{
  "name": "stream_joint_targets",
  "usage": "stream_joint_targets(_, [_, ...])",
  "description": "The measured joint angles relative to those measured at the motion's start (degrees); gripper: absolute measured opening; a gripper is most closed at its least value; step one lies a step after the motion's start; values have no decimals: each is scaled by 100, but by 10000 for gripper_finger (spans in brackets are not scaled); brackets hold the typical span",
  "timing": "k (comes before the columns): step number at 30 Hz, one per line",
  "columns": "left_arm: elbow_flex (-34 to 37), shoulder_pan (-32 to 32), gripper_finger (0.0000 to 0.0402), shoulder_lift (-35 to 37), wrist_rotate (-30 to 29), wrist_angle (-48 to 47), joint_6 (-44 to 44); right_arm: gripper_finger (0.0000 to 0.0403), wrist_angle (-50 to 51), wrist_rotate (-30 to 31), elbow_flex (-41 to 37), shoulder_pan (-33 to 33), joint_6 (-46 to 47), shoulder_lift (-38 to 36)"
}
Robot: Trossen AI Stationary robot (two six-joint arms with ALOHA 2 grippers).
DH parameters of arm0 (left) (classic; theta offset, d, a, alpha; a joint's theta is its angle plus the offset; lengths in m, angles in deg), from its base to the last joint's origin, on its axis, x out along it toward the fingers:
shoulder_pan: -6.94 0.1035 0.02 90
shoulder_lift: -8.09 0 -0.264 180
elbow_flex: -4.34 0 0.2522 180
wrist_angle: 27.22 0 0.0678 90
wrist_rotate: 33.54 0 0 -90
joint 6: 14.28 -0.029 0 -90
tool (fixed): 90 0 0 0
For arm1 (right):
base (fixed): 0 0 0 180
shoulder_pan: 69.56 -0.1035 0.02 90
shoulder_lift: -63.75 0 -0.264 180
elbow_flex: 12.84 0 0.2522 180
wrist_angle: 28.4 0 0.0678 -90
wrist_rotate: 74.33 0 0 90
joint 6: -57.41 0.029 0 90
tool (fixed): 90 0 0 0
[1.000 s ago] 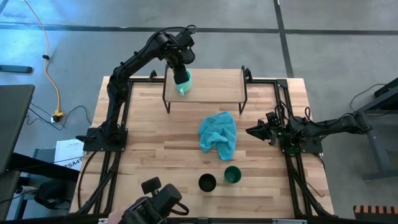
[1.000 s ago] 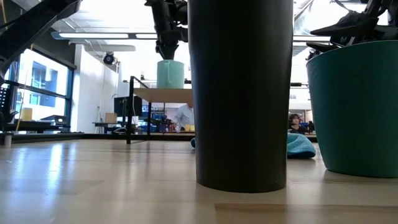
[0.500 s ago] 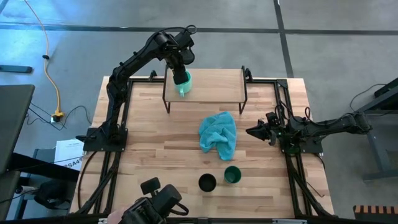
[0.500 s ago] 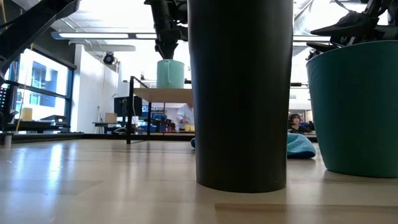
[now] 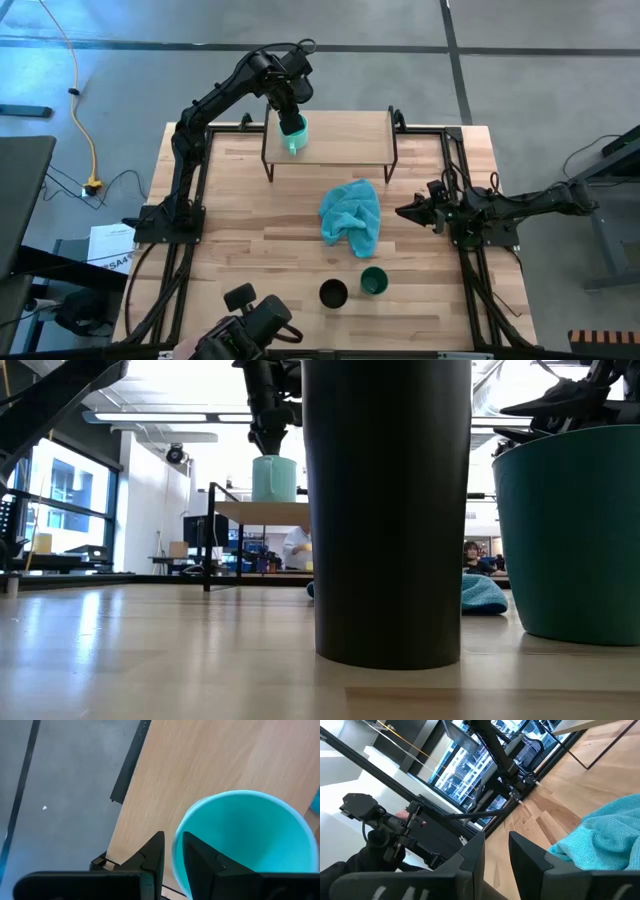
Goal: Stack small to large cups/mugs on shelf
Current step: Put the light blue mug on the shelf
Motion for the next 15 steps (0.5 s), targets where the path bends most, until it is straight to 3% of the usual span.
stream_joint_targets(15, [0,0,58,0,-43,35,113,79,-2,-111,0,-84,90,0])
